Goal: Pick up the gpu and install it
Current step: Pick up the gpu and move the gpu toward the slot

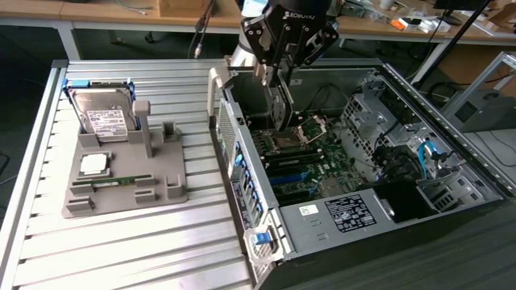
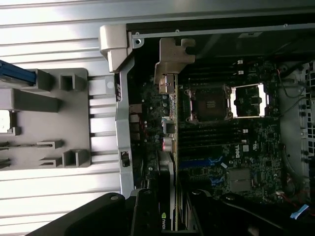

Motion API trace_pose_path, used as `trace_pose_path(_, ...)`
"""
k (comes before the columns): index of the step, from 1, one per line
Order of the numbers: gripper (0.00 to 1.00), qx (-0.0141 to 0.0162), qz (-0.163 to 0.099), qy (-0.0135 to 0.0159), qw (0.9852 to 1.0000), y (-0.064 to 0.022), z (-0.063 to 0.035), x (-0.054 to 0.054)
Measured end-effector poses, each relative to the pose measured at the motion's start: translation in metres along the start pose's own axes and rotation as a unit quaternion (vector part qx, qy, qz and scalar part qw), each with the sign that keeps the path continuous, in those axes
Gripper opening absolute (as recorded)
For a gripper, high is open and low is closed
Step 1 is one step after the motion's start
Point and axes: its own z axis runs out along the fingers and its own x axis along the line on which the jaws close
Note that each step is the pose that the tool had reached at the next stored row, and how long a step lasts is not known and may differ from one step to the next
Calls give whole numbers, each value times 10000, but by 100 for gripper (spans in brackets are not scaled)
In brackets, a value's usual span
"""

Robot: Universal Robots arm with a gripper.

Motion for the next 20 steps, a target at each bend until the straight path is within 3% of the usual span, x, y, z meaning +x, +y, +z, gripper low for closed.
trace_pose_path(20, 27, 11, -1, -1, 10000, -21, 98, -206)
